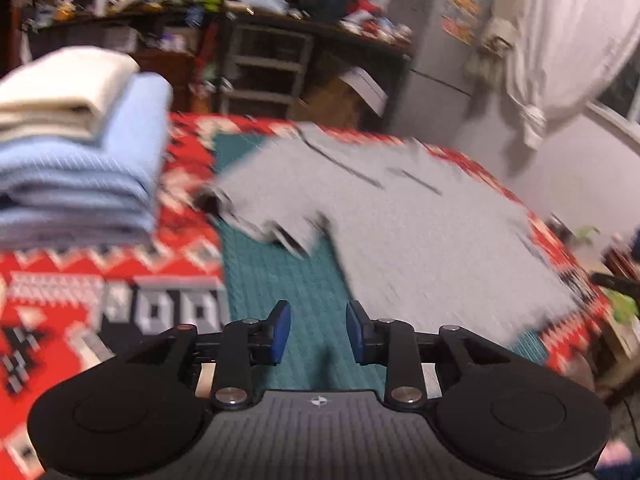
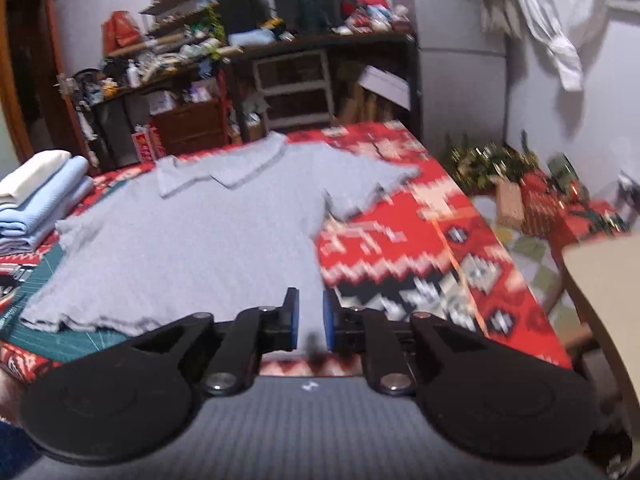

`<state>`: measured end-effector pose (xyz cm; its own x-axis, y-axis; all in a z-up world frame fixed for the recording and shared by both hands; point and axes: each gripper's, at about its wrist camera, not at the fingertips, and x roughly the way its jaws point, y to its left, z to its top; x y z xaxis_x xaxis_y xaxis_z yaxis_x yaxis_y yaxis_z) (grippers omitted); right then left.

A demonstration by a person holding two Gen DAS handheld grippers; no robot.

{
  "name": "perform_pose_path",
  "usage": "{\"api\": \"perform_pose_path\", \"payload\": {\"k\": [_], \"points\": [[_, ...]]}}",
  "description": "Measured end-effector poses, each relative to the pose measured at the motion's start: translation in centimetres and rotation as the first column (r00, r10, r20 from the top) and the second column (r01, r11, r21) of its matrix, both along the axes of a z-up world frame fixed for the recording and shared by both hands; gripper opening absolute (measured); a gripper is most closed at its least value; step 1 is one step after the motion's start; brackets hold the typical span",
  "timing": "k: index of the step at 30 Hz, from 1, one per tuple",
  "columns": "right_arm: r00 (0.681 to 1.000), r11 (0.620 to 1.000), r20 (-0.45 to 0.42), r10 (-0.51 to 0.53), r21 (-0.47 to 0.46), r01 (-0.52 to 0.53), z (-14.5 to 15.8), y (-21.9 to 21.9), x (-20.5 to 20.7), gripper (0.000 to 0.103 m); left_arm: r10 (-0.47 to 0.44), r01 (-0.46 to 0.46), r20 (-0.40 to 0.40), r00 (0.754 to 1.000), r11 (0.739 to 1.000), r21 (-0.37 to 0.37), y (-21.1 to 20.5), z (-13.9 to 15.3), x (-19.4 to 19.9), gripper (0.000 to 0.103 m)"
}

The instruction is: Fold clothes

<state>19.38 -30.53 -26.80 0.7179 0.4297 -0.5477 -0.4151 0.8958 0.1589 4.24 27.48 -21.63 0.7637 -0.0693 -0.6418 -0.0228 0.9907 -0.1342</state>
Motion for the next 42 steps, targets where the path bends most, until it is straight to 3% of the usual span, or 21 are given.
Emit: {"api": "perform_pose_path", "payload": {"k": [2, 7, 9, 11, 14, 17, 22, 26, 31, 34, 36, 38, 42], "points": [[0.999, 0.999, 0.024, 0.031, 0.023, -0.032, 0.8, 0.9, 1.0, 0.015, 0.025, -0.025, 0.010, 1.000, 0.999, 0.024, 1.1, 0.7, 1.3, 0.036], [0.991, 0.995, 0.089, 0.098, 0.026, -0.100, 2.8, 3.6, 3.9, 0.018, 0.085, -0.088, 0.038, 0.996, 0.993, 0.084, 3.7, 2.4, 4.7, 0.036], [0.988, 0.992, 0.101, 0.119, 0.036, -0.123, 3.1, 4.6, 4.9, 0.019, 0.108, -0.111, 0.029, 0.994, 0.983, 0.145, 4.7, 2.9, 6.6, 0.033], [0.986, 0.988, 0.100, 0.137, 0.052, -0.142, 2.9, 5.3, 5.8, 0.019, 0.123, -0.113, -0.035, 0.992, 0.972, 0.208, 5.7, 2.4, 9.2, 0.023], [0.983, 0.983, 0.091, 0.157, 0.077, -0.164, 2.4, 6.2, 6.8, 0.019, 0.105, -0.087, -0.103, 0.989, 0.982, 0.166, 7.1, 1.4, 11.3, 0.021], [0.984, 0.980, 0.076, 0.159, 0.109, -0.166, 1.6, 6.1, 7.5, 0.019, 0.079, -0.053, -0.144, 0.986, 0.984, 0.172, 7.0, 0.2, 12.2, 0.021], [0.987, 0.979, 0.054, 0.151, 0.133, -0.157, 0.4, 5.4, 8.6, 0.020, 0.050, 0.005, -0.196, 0.979, 0.963, 0.270, 5.4, -1.4, 12.1, 0.021], [0.986, 0.974, 0.028, 0.166, 0.154, -0.169, -0.7, 5.5, 8.8, 0.020, 0.044, 0.020, -0.199, 0.979, 0.951, 0.307, 5.0, -1.9, 12.0, 0.024], [0.982, 0.967, 0.009, 0.187, 0.176, -0.186, -1.8, 6.1, 8.7, 0.020, 0.047, 0.014, -0.203, 0.978, 0.958, 0.286, 5.5, -2.0, 12.5, 0.024], [0.983, 0.967, 0.010, 0.183, 0.178, -0.182, -2.0, 5.9, 8.5, 0.020, 0.026, 0.036, -0.220, 0.975, 0.961, 0.276, 5.5, -1.9, 12.7, 0.018], [0.984, 0.968, 0.011, 0.176, 0.179, -0.176, -2.0, 5.7, 8.3, 0.020, 0.001, 0.067, -0.237, 0.972, 0.959, 0.277, 5.0, -1.9, 12.8, 0.005], [0.986, 0.969, 0.011, 0.168, 0.182, -0.168, -2.1, 5.4, 8.2, 0.021, -0.014, 0.102, -0.247, 0.969, 0.933, 0.346, 3.7, -2.0, 12.9, 0.005], [0.988, 0.970, 0.013, 0.155, 0.187, -0.155, -2.1, 4.9, 7.8, 0.022, -0.017, 0.155, -0.265, 0.964, 0.847, 0.509, 1.8, -2.2, 12.8, 0.005]]}}
